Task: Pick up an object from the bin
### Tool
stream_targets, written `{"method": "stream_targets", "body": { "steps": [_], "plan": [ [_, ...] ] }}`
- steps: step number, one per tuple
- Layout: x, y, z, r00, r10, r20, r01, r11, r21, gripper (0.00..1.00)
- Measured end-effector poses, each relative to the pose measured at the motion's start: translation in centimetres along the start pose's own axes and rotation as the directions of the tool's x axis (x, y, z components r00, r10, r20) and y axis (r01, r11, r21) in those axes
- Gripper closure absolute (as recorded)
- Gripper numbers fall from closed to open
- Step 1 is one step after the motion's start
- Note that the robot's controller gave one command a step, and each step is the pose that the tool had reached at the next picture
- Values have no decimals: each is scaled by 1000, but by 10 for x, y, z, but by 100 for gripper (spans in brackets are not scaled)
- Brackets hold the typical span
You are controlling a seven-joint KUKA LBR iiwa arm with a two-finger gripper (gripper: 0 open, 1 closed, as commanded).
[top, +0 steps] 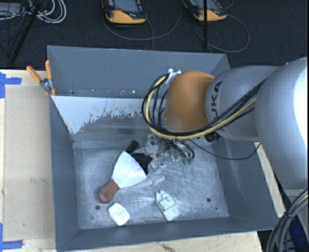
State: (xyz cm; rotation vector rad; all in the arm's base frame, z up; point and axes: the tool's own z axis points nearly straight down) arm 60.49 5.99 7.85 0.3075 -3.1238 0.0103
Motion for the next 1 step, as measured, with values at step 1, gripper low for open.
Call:
{"method": "stream_targets", "body": {
  "steps": [1],
  "plan": [
    [-15, -4, -173, 999, 41, 12, -40, 999, -5, 100]
  ]
}}
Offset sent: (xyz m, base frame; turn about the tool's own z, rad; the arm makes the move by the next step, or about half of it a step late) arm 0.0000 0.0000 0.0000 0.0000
